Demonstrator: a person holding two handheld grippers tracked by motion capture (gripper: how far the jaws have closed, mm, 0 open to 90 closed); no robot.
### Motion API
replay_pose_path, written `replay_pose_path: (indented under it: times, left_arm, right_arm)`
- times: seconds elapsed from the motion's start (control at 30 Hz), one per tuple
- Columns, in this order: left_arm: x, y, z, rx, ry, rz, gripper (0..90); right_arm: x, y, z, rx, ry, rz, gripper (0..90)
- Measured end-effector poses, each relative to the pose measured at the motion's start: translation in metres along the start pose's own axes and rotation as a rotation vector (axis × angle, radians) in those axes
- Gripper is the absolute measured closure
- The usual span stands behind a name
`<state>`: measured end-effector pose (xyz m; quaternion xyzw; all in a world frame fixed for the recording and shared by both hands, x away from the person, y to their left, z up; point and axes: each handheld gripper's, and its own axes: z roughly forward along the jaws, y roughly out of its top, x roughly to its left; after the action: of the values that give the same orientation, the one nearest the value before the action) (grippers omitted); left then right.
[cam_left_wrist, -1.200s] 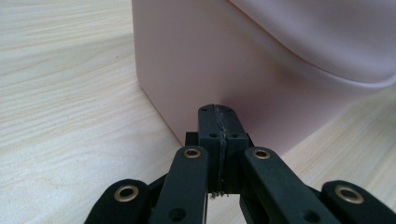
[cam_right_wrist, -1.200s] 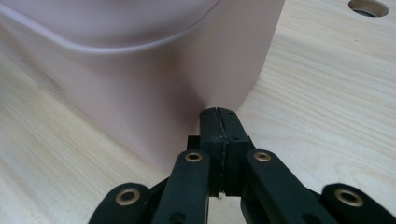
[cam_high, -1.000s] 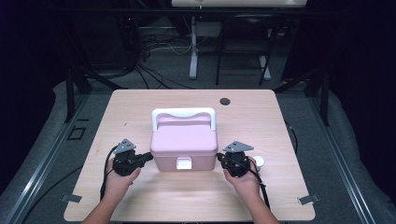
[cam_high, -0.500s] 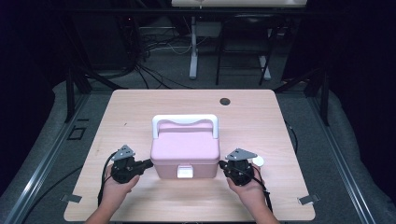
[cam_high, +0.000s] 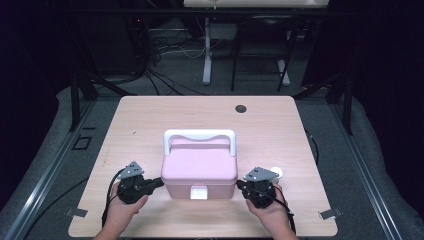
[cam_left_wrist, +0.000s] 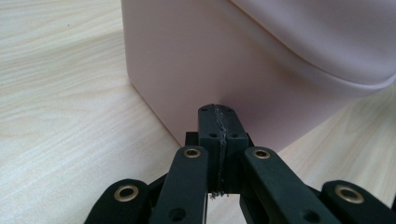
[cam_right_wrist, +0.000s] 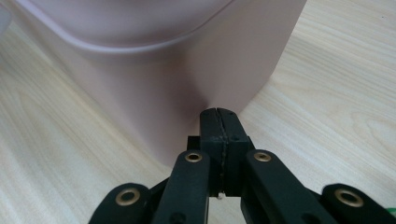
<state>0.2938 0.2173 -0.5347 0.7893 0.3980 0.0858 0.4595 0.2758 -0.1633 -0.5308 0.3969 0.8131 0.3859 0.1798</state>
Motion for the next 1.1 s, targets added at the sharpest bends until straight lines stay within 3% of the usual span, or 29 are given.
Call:
replay_pose_path:
  times: [0.77, 1.03, 1.1]
  left_arm:
    - [-0.013, -0.004, -0.001, 0.014, -0.038, 0.009, 90.0]
    - [-0.011, -0.005, -0.001, 0.020, -0.058, -0.008, 90.0]
    - [-0.010, -0.005, -0.001, 0.031, -0.044, -0.004, 86.7]
  right_arm:
    - [0.004, -0.012, -0.017, 0.019, -0.001, 0.001, 90.0]
    - [0.002, -0.013, -0.018, 0.015, 0.010, 0.011, 90.0]
    - [0.000, -0.014, -0.017, 0.010, 0.021, 0.018, 88.1]
